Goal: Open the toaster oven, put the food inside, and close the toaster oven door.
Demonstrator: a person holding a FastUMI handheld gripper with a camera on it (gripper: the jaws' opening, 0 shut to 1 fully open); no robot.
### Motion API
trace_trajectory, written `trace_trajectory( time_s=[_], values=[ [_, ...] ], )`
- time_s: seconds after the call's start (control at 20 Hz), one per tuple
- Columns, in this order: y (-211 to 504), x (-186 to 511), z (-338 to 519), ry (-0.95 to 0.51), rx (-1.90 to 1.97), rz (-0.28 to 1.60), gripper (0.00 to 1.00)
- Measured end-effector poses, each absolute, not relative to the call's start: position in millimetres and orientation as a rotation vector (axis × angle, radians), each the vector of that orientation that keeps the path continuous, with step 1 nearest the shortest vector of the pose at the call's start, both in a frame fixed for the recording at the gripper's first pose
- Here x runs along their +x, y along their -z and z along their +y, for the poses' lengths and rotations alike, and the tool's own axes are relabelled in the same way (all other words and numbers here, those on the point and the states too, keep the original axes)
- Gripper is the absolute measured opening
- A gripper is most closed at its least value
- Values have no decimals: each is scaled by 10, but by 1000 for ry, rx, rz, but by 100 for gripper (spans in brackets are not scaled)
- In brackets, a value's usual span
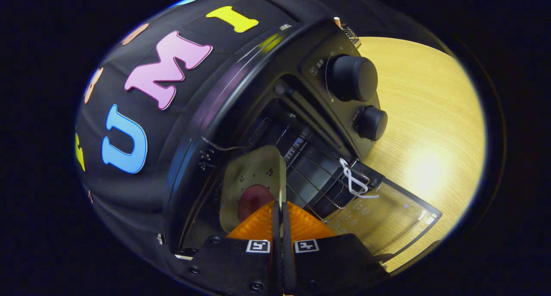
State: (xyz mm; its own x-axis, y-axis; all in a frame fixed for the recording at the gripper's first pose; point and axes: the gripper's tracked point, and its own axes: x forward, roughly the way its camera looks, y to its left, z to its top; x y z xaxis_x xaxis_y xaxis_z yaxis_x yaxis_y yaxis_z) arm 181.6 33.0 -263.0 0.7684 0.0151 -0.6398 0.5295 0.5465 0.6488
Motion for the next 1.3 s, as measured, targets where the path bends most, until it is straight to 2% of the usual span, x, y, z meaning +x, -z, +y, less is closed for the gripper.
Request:
trace_trajectory(
  time_s=[0.15, 0.2, 0.3, 0.35, 0.4, 0.6, 1.15, 1.3],
  values=[
    [2536, 1748, 319, 304, 935, 619, 11],
    [2497, 1784, 311, 295, 932, 593, 20],
    [2430, 1778, 315, 277, 926, 575, 58],
    [2407, 1745, 310, 274, 916, 572, 65],
    [2389, 1705, 318, 268, 898, 572, 80],
    [2332, 1361, 372, 231, 792, 603, 98],
    [2712, -39, 426, 41, 271, 844, 99],
    [3028, -298, 326, 57, 171, 943, 99]
  ],
)
